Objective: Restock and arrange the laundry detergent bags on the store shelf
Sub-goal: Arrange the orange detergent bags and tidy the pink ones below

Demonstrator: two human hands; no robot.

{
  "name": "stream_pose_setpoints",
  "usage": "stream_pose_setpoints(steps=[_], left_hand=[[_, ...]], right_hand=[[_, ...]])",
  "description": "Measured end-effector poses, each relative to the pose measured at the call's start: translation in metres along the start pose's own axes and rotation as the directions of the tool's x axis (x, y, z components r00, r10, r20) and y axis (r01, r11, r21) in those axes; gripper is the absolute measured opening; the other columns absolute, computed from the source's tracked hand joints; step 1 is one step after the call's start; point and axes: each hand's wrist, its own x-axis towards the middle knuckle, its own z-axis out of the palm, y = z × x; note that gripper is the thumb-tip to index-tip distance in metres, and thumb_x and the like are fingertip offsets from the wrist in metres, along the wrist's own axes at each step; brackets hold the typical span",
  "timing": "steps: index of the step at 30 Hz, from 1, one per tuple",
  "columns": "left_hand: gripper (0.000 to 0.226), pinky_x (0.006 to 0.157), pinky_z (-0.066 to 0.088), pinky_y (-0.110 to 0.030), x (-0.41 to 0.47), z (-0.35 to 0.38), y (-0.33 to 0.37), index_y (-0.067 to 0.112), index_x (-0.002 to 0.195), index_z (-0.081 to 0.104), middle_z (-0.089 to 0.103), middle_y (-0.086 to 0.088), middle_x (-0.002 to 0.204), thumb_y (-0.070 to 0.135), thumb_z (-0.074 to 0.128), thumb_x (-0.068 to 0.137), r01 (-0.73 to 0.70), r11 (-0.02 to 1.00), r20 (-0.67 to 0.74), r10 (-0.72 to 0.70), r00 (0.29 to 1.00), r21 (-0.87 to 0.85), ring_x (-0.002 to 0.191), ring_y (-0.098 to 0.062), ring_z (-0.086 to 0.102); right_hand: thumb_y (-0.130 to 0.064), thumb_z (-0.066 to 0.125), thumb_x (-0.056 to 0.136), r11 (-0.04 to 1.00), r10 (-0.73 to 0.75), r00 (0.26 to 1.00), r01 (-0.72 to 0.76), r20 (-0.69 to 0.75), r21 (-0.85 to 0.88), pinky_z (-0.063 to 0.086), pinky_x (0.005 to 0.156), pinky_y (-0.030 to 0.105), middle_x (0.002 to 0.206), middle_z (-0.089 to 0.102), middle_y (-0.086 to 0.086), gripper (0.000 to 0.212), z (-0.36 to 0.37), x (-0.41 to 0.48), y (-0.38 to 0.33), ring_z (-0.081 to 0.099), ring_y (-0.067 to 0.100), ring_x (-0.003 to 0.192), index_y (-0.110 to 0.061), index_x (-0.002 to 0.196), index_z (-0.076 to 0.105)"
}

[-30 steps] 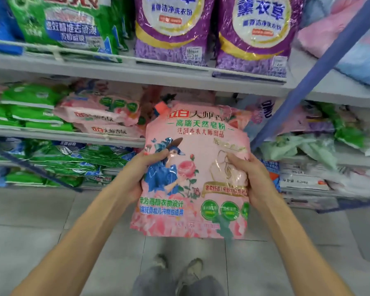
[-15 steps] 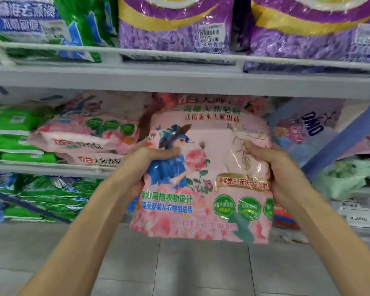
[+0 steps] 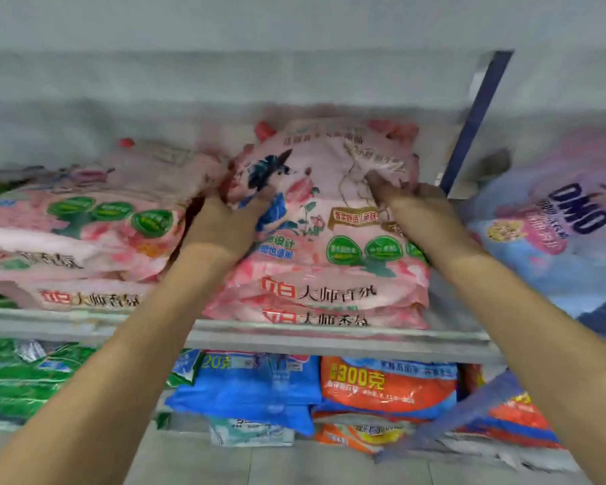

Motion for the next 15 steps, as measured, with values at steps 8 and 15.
stream_pose_setpoints(steps=[8, 15], left_hand=[[0.052, 0.048, 0.032, -0.030, -0.033, -0.013, -0.018, 0.001, 0.078, 0.060, 0.052, -0.017, 0.059, 0.048, 0.056, 0.100, 0.014, 0.999, -0.043, -0.011, 0.999, 0.049, 0.048, -0.022, 0.044], [0.050, 0.065, 0.042, -0.037, -0.035, 0.003, -0.031, 0.000, 0.102, 0.047, 0.054, -0.008, 0.074, 0.050, 0.054, 0.100, 0.004, 0.999, -0.141, -0.008, 0.990, -0.033, 0.077, -0.031, 0.059]], right_hand=[[-0.060, 0.047, 0.101, 0.939, 0.030, 0.998, -0.009, 0.058, -0.345, 0.037, 0.066, 0.029, 0.092, 0.059, 0.008, 0.047, -0.010, -0.031, 0.006, 0.055, 0.024, 0.077, -0.015, 0.096, 0.062], [-0.063, 0.055, 0.096, 0.969, 0.079, 0.996, -0.084, -0.028, -0.232, 0.039, 0.070, 0.026, 0.071, 0.055, -0.002, 0.053, -0.012, -0.034, 0.003, 0.052, 0.018, 0.067, -0.014, 0.075, 0.058]])
